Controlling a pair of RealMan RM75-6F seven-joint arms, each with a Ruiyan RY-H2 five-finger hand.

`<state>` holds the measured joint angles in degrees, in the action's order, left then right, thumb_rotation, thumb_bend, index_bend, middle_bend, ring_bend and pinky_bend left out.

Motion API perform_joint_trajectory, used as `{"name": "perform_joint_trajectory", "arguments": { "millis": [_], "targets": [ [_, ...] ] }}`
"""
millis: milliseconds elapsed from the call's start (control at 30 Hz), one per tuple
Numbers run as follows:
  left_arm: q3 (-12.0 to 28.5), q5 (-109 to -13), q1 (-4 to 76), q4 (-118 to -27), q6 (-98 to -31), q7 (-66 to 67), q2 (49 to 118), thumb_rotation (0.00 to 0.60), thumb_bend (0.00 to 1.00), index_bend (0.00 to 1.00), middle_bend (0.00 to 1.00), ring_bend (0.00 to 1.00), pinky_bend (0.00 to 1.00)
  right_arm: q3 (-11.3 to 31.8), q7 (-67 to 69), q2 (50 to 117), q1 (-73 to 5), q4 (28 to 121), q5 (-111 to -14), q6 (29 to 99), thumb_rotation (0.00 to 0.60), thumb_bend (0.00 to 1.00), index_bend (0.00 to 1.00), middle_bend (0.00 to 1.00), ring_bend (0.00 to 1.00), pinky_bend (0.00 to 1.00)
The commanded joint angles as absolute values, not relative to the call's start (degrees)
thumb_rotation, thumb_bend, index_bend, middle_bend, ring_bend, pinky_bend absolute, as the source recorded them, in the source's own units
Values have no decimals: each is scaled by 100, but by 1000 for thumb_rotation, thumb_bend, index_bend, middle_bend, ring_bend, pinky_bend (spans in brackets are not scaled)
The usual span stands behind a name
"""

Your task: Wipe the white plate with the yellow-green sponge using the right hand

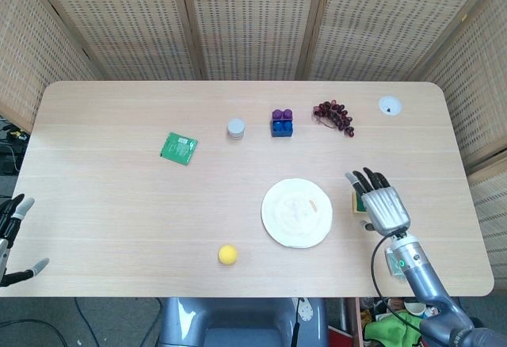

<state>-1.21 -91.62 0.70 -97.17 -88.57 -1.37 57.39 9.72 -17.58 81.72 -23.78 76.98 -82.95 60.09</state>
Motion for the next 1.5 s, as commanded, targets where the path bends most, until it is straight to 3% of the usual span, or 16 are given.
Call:
{"name": "perform_joint_trajectory", "arguments": {
  "millis": [33, 467, 967, 1333, 1500],
  "targets": [
    [-89, -9055, 97, -9750, -8779, -48, 5763, 600, 0, 0, 0, 0, 0, 1001, -1913, 8383, -2624, 7425, -8024, 5674, 600, 36, 89, 159, 105, 197],
    [-7, -8783, 192, -9826, -8563, 60, 5757, 600, 0, 0, 0, 0, 0, 853, -2271, 8888, -2950, 6725, -7752, 5383, 600, 46, 118, 226, 157, 280],
    [19, -8653, 223, -9861, -8478, 101, 5741, 600, 0, 0, 0, 0, 0, 830, -2578, 9469, -3256, 5667, -7371, 4946, 600, 81, 145, 244, 170, 284],
    [37, -8561, 272, -9884, -8375, 135, 5743, 600, 0, 0, 0, 0, 0, 782, -2302, 9610, -3299, 5255, -7206, 4793, 600, 84, 196, 259, 184, 294],
    [30, -8546, 297, -9894, -8320, 137, 5739, 600, 0, 0, 0, 0, 0, 727, -2193, 9631, -3306, 5158, -7222, 4779, 600, 116, 284, 326, 248, 365]
  ]
}}
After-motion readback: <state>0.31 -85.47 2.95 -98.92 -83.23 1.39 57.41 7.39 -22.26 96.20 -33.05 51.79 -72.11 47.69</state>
